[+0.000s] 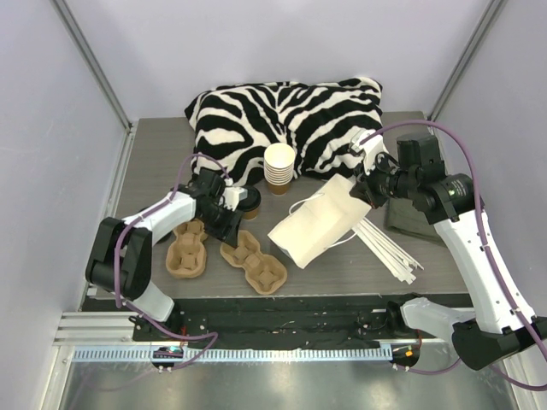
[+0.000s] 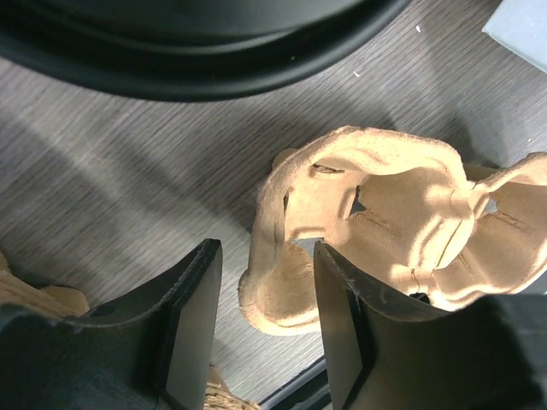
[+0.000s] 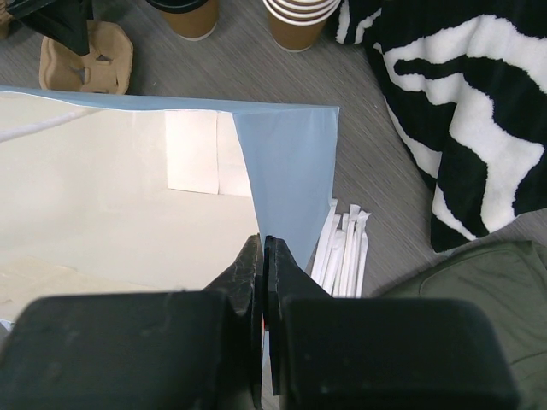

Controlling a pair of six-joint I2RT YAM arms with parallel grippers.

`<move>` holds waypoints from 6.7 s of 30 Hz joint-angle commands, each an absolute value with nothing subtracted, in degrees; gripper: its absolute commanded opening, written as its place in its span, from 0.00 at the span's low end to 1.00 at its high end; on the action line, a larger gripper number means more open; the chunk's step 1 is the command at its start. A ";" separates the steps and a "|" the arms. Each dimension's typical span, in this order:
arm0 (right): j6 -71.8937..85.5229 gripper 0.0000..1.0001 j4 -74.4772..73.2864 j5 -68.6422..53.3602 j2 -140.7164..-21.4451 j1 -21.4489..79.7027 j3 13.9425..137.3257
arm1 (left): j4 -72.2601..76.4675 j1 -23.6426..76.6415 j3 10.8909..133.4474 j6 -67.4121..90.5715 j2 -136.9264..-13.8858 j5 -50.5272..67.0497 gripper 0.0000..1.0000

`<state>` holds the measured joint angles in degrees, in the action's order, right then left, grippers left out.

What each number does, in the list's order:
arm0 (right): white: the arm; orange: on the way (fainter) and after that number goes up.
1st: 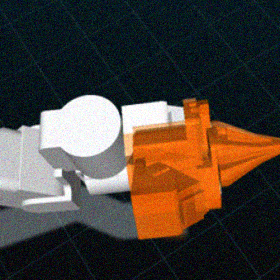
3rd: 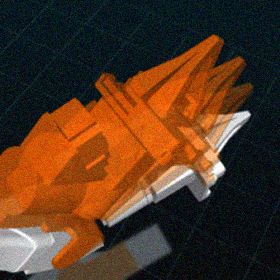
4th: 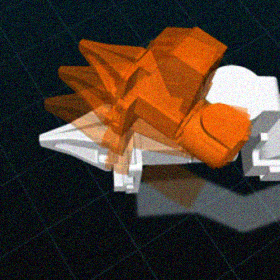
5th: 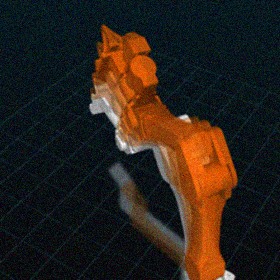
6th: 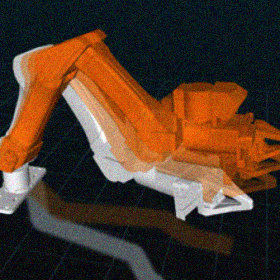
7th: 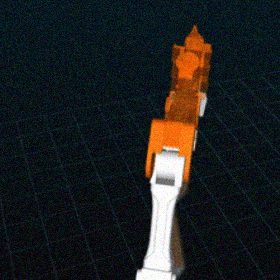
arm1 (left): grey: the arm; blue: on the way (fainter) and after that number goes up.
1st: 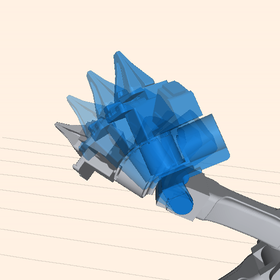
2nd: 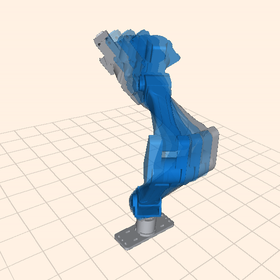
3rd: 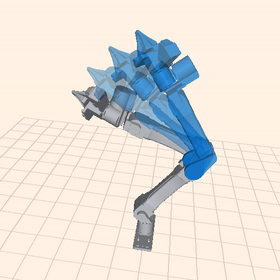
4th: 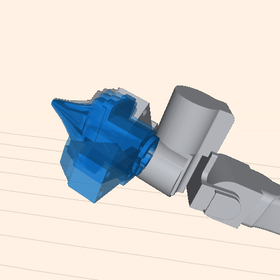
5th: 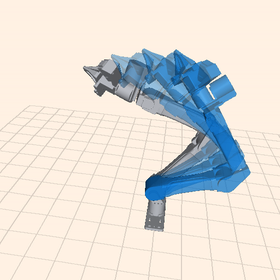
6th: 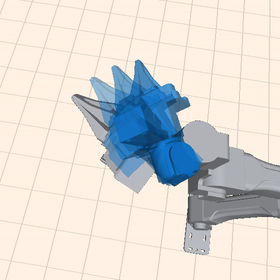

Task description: Pack the takeout coffee

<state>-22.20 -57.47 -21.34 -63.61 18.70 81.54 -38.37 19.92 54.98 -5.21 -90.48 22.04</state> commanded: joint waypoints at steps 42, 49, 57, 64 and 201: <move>-25.14 0.01 -61.08 -24.26 -74.09 18.90 92.28 | -73.66 20.04 128.03 -34.11 -69.25 34.35 0.01; -23.29 0.01 -61.70 -24.87 -77.43 18.90 95.27 | -67.24 21.79 134.04 -26.11 -74.88 39.64 0.00; -23.03 0.01 -63.28 -24.79 -78.22 18.90 96.68 | -62.59 39.89 131.40 -32.87 -78.39 14.97 0.00; -22.94 0.01 -64.77 -23.38 -78.22 18.90 96.77 | -60.21 52.09 129.12 -42.35 -79.89 1.17 0.00; -34.54 0.01 -71.28 -28.92 -75.76 37.53 94.66 | -46.23 74.53 85.78 -41.75 -82.53 -5.80 0.63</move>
